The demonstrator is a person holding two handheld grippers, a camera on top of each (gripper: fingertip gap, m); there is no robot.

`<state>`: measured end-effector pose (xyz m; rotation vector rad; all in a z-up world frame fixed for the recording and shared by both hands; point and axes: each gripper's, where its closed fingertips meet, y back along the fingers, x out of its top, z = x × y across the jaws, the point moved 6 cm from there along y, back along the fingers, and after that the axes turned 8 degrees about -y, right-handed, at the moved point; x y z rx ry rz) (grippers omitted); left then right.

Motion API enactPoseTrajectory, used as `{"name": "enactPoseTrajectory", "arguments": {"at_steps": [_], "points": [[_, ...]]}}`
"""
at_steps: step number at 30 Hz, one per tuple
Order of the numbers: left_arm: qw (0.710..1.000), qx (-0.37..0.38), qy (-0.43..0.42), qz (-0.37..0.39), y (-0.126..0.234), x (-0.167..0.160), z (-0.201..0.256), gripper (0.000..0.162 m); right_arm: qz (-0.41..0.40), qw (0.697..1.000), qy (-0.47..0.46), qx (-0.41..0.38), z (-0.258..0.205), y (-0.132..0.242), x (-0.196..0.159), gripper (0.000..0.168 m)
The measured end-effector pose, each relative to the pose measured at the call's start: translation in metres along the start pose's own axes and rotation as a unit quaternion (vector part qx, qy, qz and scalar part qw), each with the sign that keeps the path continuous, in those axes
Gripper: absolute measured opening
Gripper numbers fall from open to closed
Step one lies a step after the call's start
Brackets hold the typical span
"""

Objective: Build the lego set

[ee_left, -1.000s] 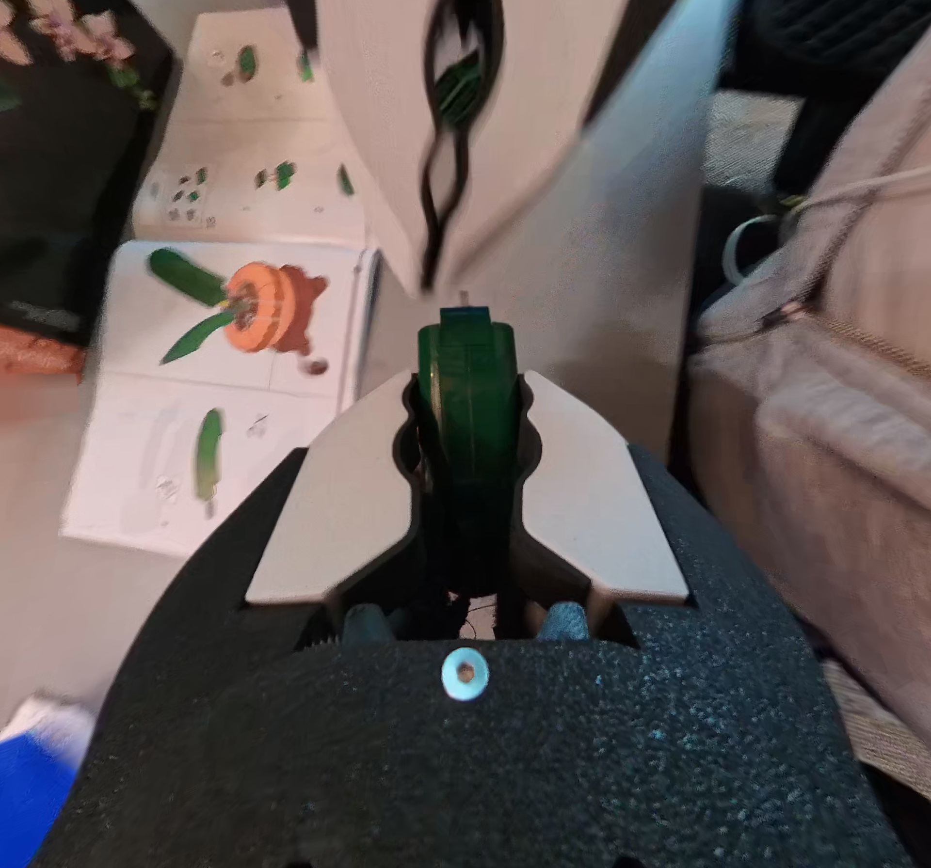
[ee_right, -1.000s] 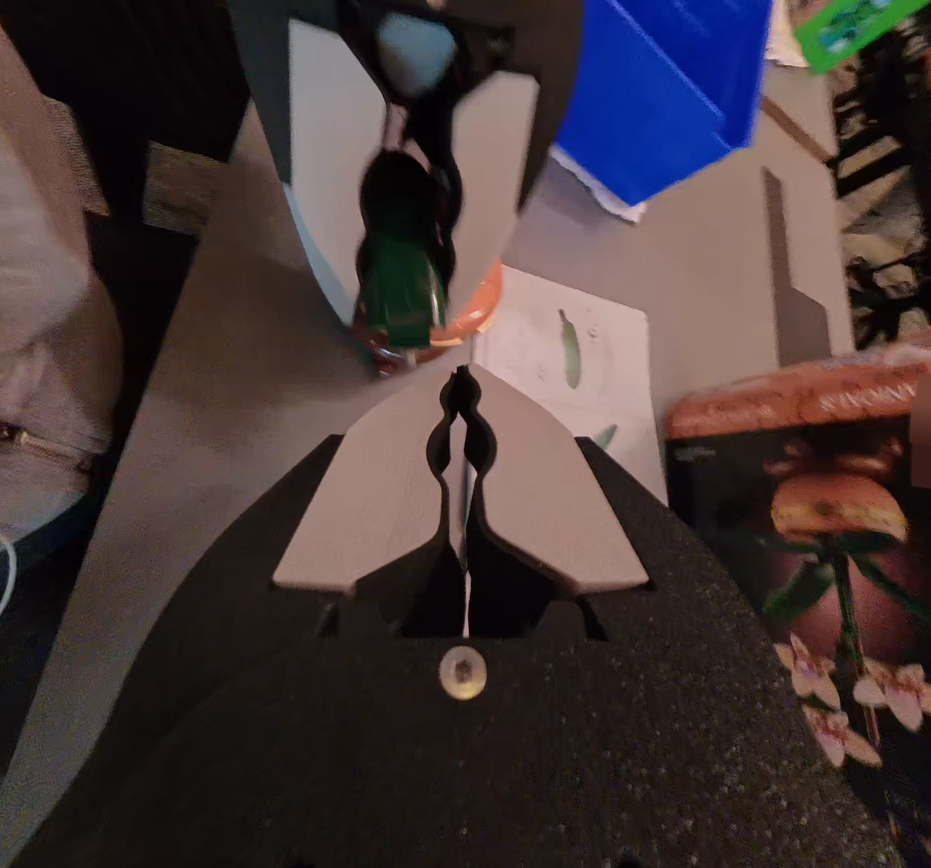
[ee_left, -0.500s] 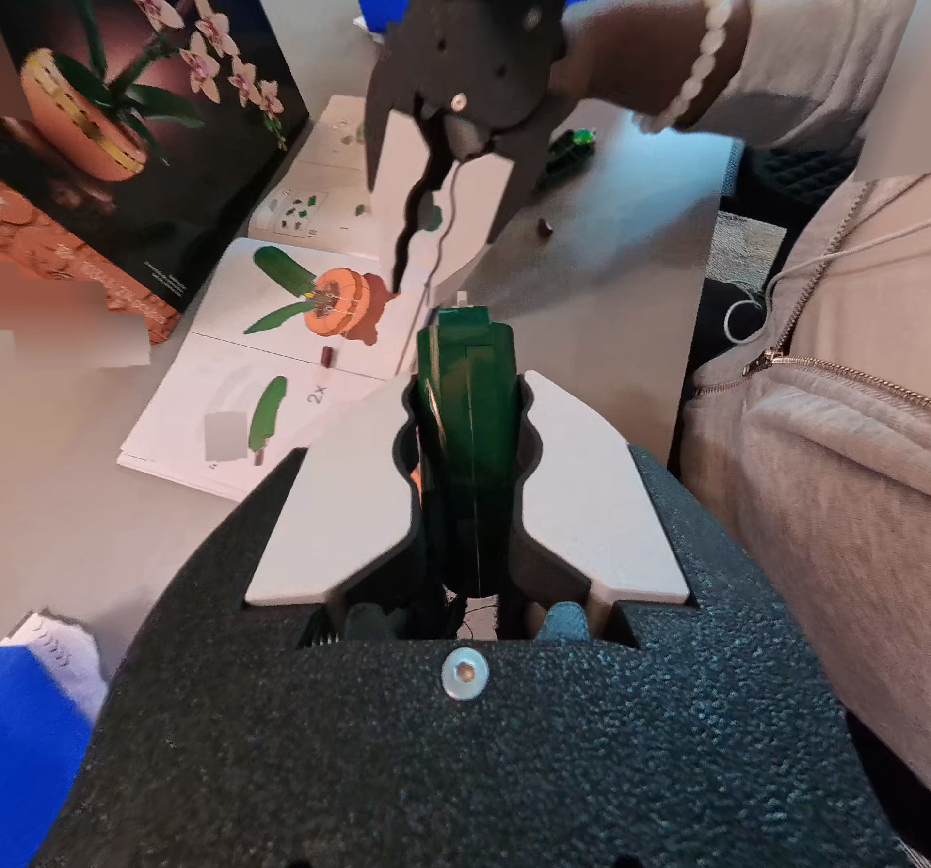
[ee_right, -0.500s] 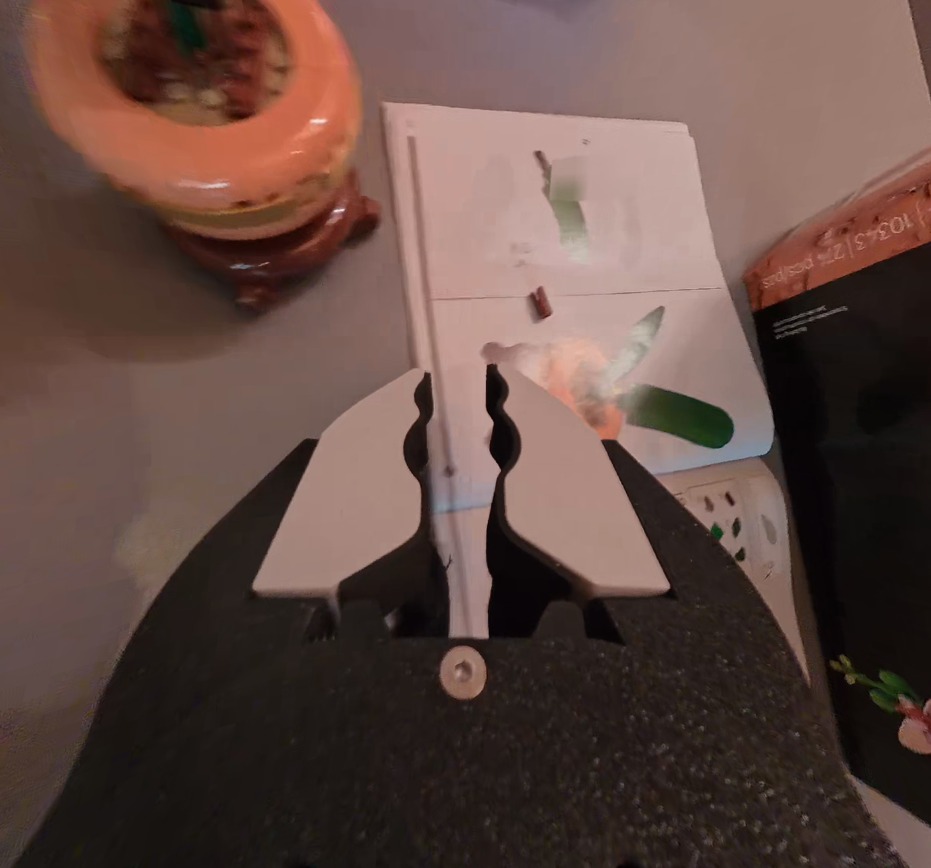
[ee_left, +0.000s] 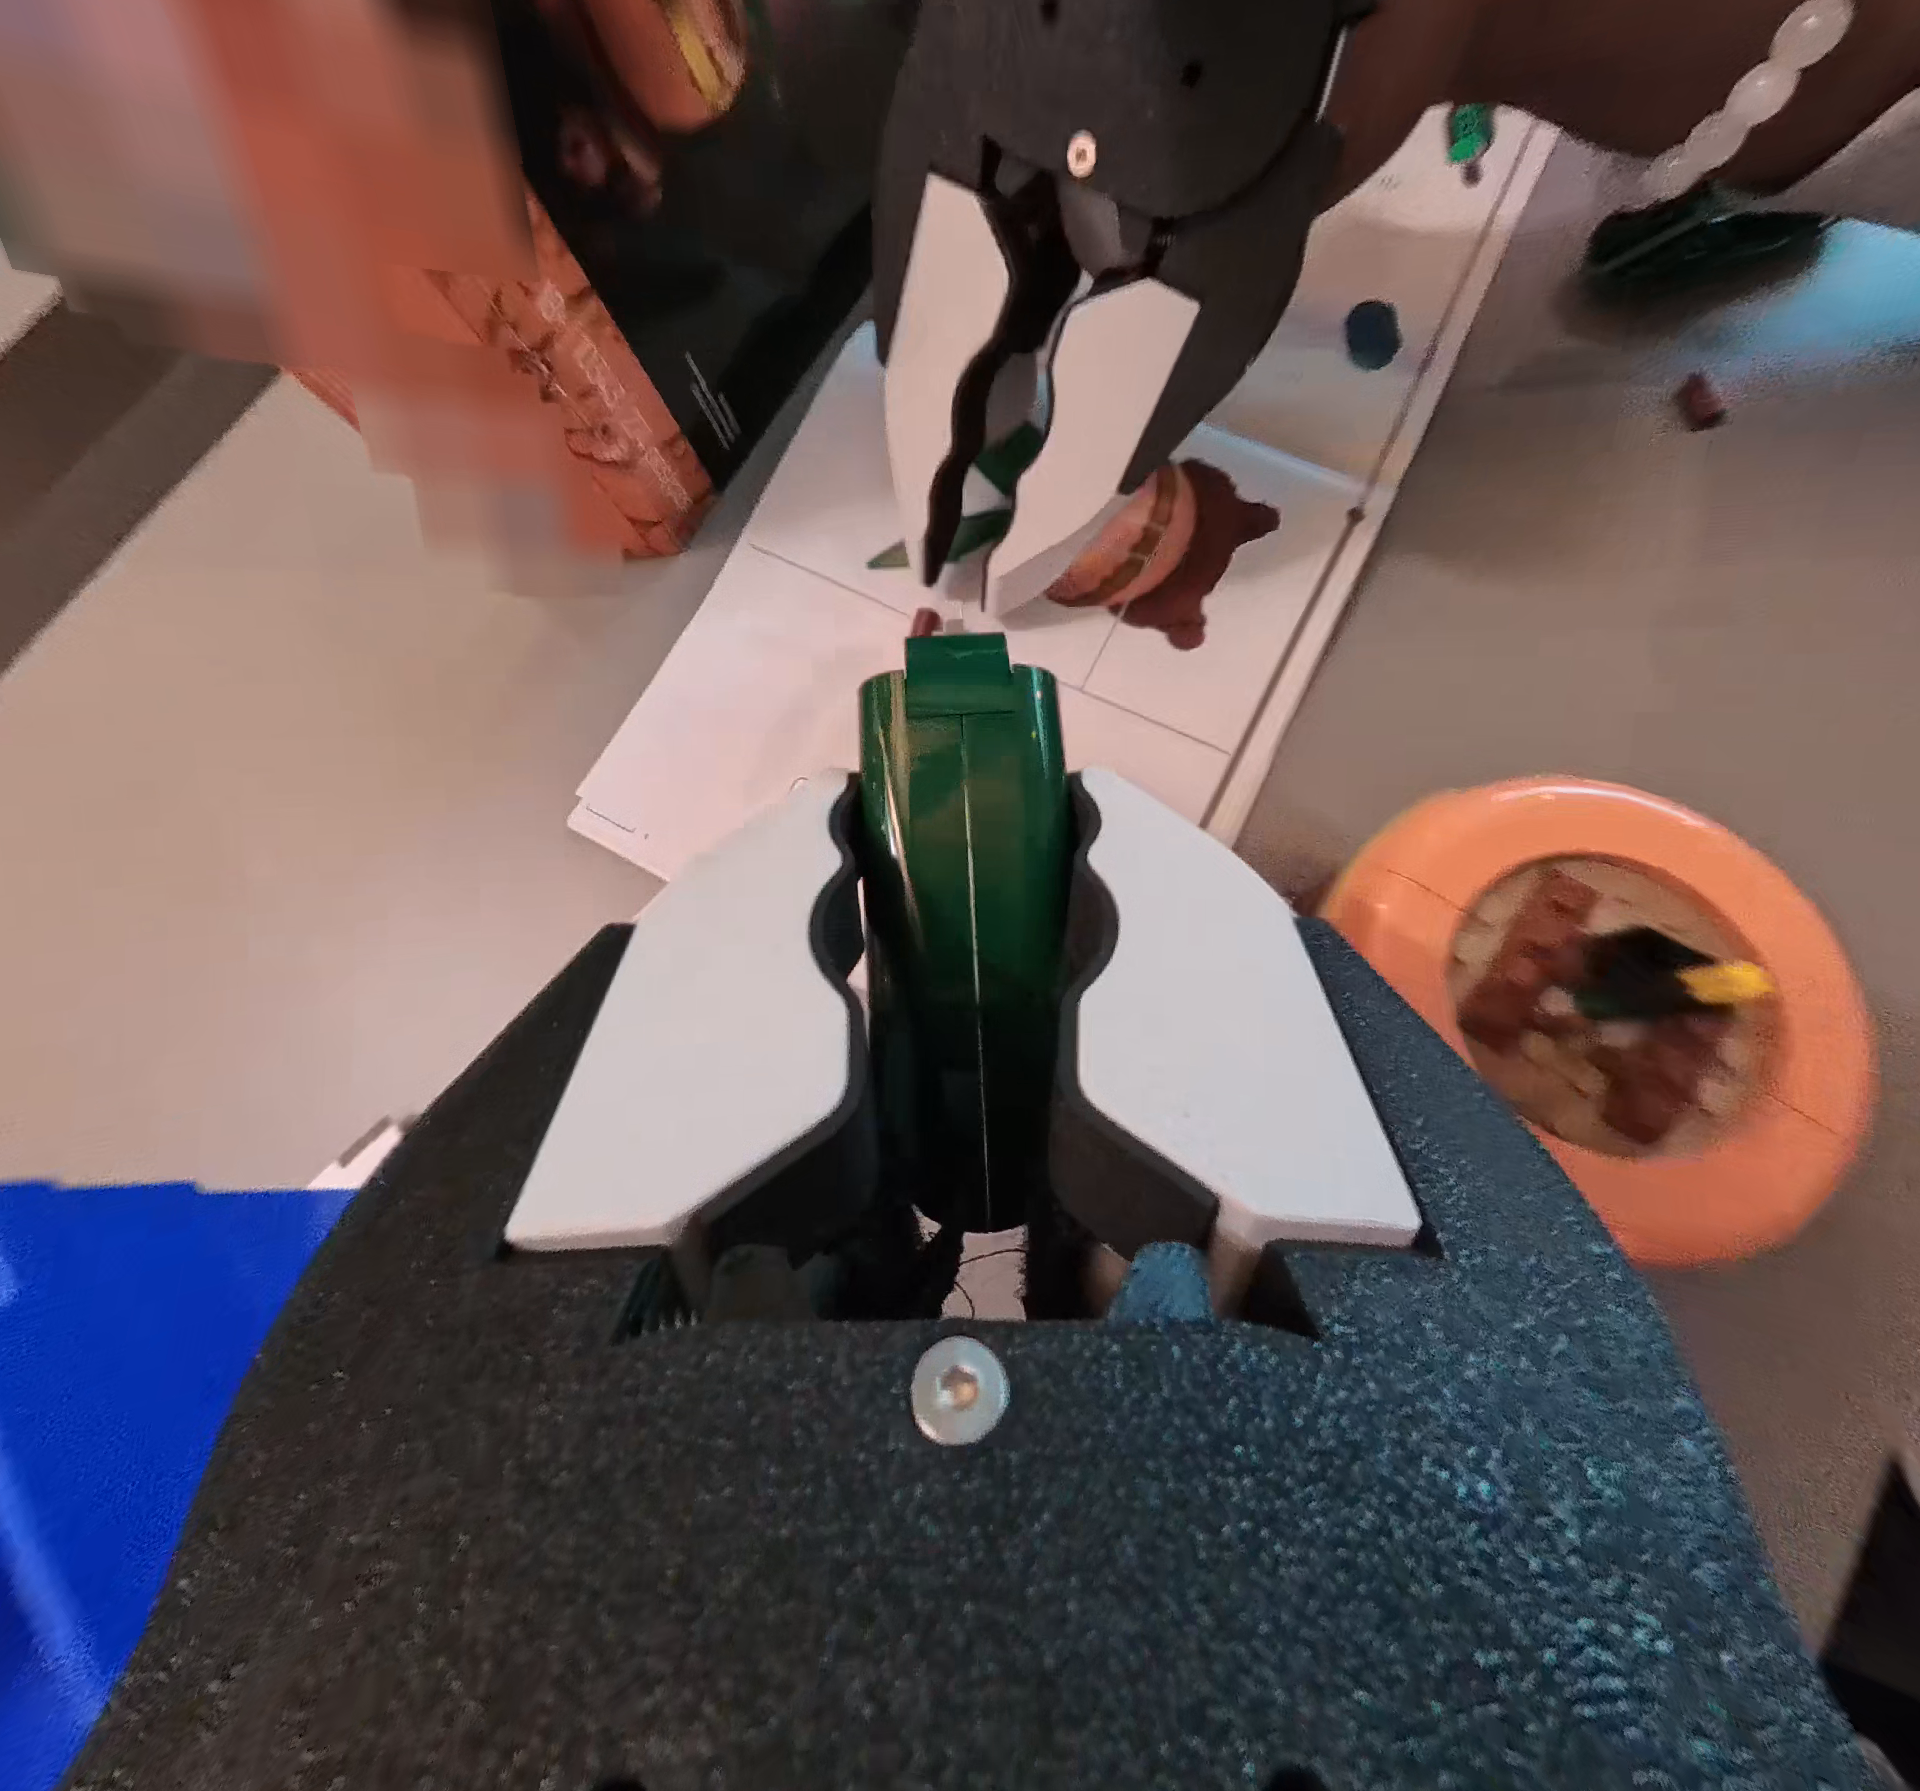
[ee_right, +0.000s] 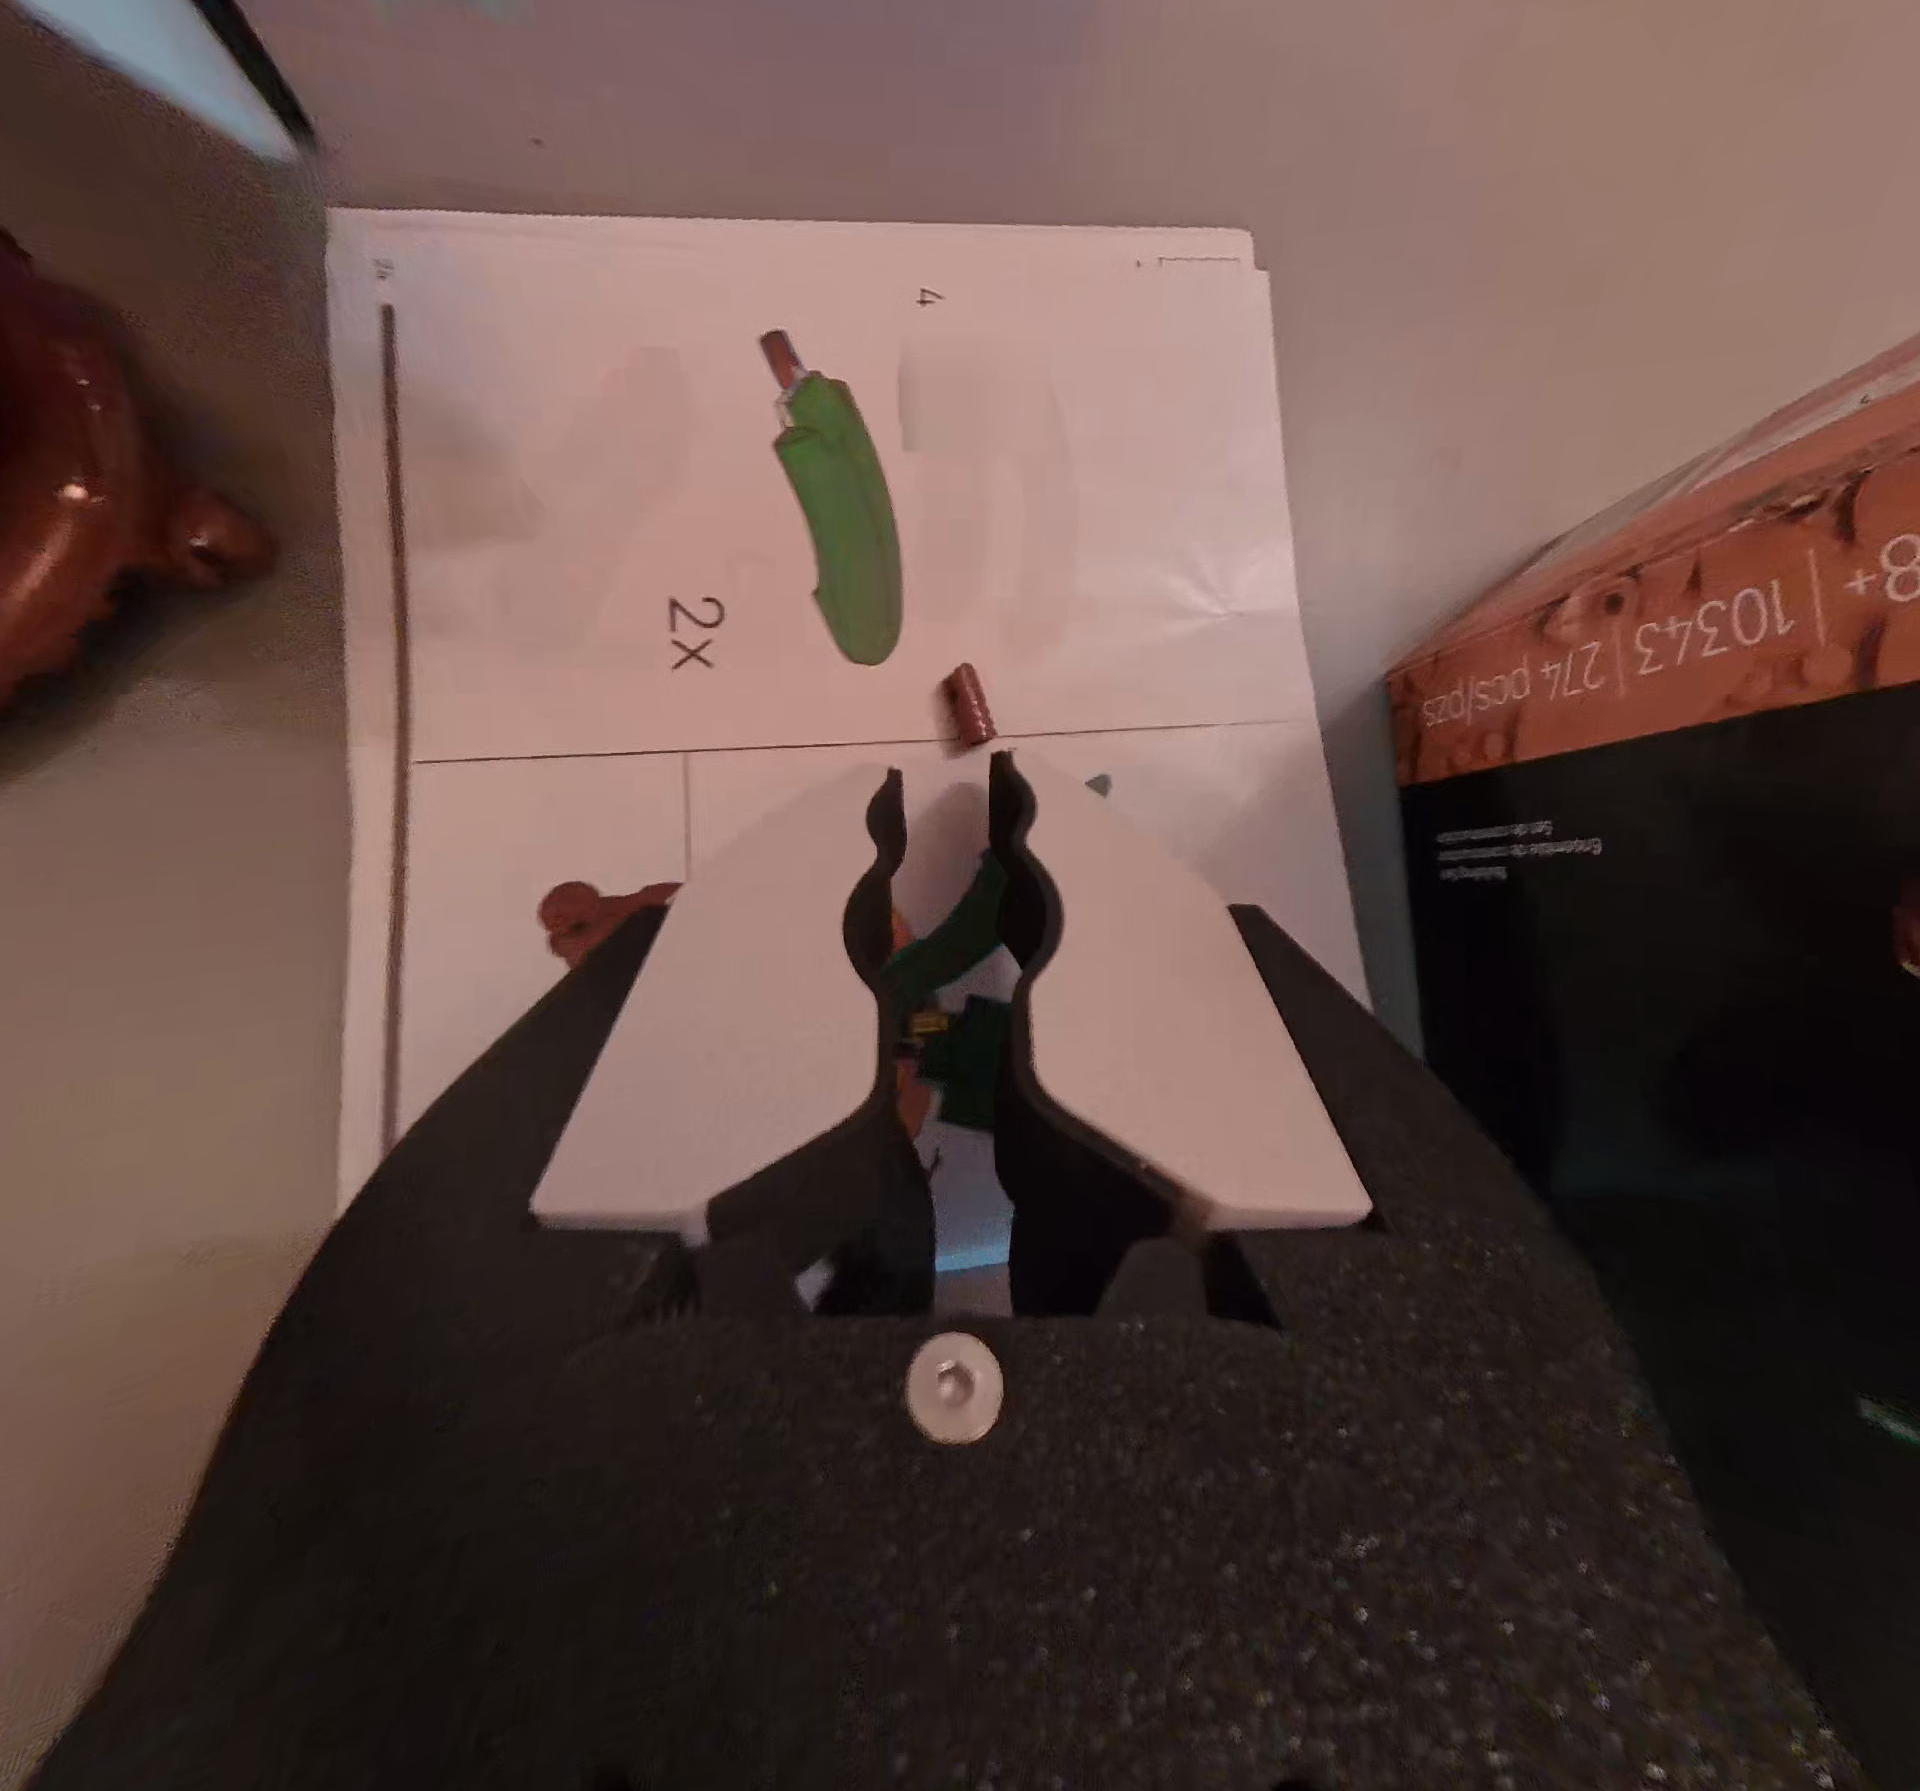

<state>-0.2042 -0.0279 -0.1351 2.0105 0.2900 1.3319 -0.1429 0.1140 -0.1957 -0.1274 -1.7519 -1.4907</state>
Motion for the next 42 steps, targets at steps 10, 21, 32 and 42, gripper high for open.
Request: {"name": "enactPoseTrajectory", "arguments": {"at_steps": [10,21,32,42], "points": [[0.996,-0.035,-0.008,-0.079,-0.051,-0.037,0.000,0.035,-0.004,0.999,0.033,0.006,0.016,-0.007,0.014,0.014],[0.995,-0.092,-0.016,-0.020,-0.052,-0.046,0.002,0.035,-0.021,0.998,0.041,0.029,0.021,-0.020,0.021,0.007],[0.993,-0.113,-0.042,0.012,-0.050,-0.049,0.004,0.035,-0.077,0.984,-0.010,0.162,-0.019,0.004,-0.001,0.006],[0.992,-0.115,-0.057,0.014,-0.049,-0.049,0.005,0.035,-0.048,0.989,0.097,0.102,-0.020,0.010,-0.006,0.017]]}}
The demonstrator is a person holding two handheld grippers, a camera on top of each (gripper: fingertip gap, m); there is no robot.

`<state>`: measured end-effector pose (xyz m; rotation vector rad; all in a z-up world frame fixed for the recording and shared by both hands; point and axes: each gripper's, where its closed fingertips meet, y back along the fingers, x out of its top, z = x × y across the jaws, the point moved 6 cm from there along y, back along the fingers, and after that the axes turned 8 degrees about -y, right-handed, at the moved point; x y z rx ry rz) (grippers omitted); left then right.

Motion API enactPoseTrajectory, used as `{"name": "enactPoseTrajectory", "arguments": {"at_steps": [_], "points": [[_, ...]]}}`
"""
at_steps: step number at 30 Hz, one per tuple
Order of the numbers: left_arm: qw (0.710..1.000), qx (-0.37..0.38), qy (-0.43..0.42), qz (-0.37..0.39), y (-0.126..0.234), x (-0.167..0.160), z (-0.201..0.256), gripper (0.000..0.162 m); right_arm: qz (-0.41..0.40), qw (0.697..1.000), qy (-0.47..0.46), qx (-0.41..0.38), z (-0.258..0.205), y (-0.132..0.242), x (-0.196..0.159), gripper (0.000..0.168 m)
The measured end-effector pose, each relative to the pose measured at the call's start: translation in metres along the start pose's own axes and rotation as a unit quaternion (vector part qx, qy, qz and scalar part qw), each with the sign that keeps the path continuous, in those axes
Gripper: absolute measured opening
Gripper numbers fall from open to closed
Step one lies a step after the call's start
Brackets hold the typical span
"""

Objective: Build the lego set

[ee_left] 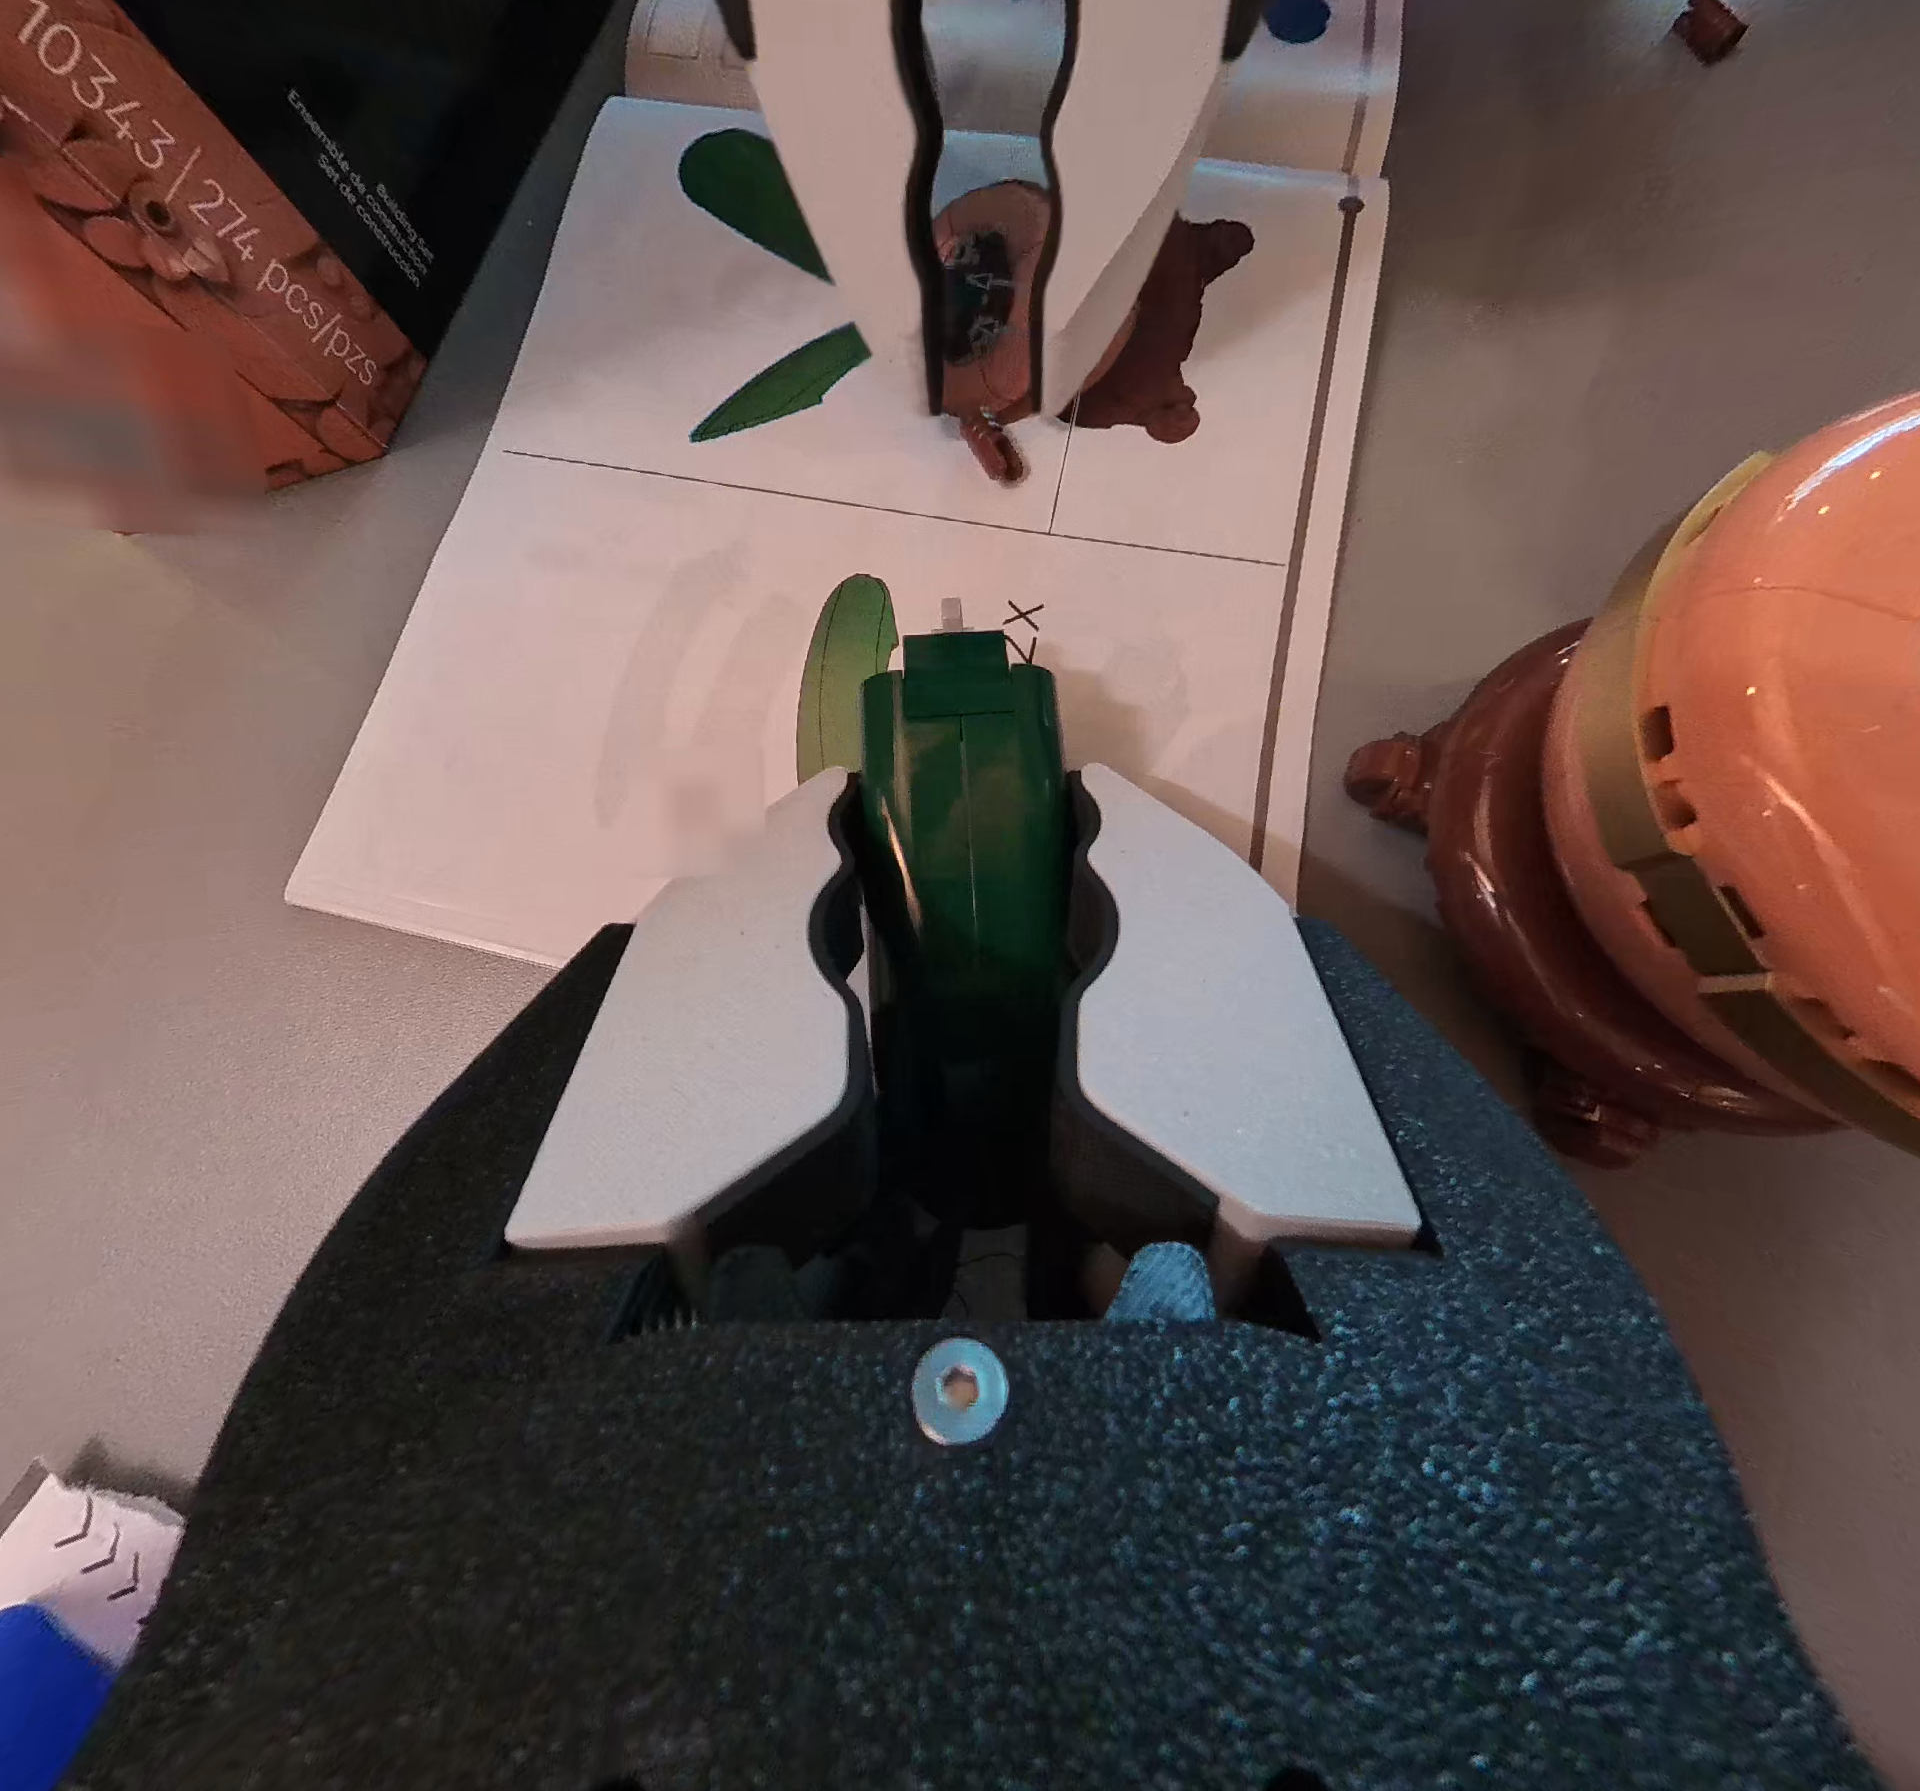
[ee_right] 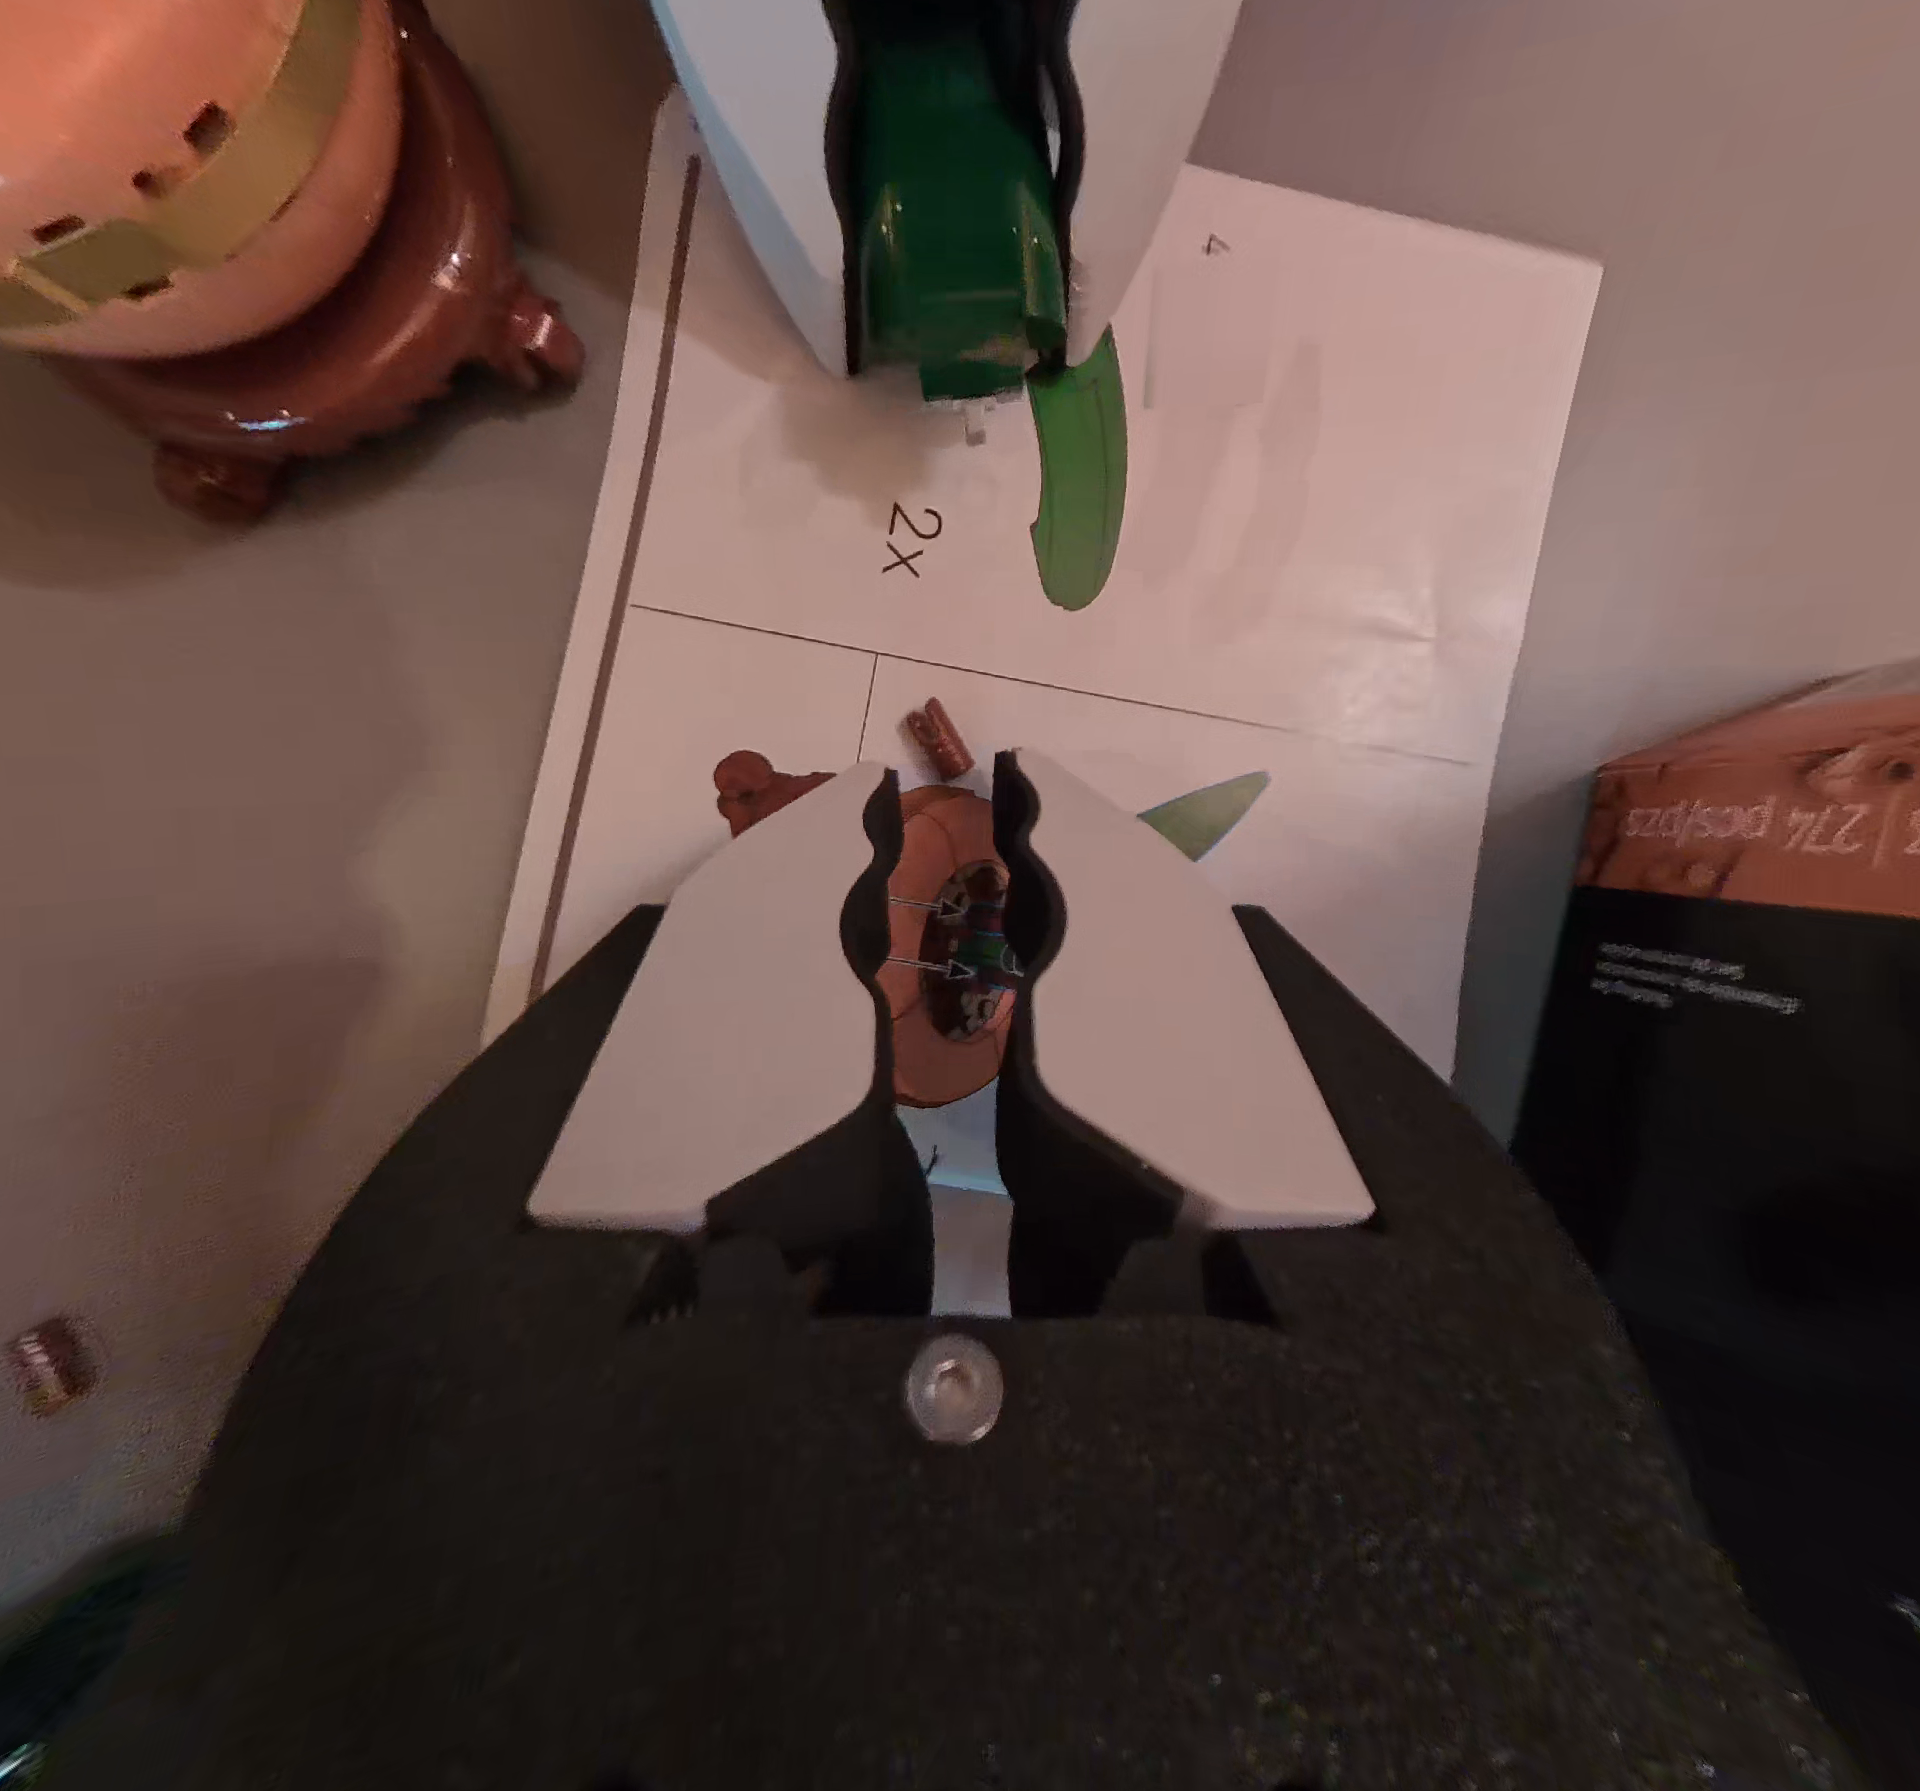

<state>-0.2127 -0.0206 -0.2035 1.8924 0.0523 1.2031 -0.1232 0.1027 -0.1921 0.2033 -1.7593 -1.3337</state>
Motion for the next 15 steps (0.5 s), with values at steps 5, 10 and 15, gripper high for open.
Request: {"name": "enactPoseTrajectory", "arguments": {"at_steps": [5,10,15], "points": [[1.000,-0.001,0.000,0.002,0.000,0.000,0.000,0.035,0.020,0.991,0.131,-0.032,-0.003,-0.004,0.002,0.010],[1.000,-0.001,-0.004,0.004,0.000,0.000,0.000,0.035,0.019,0.986,0.164,-0.014,-0.003,-0.010,0.006,0.006],[1.000,0.001,-0.004,0.004,0.000,0.000,0.000,0.035,0.023,0.998,0.057,0.015,0.001,-0.008,0.009,0.005]]}}
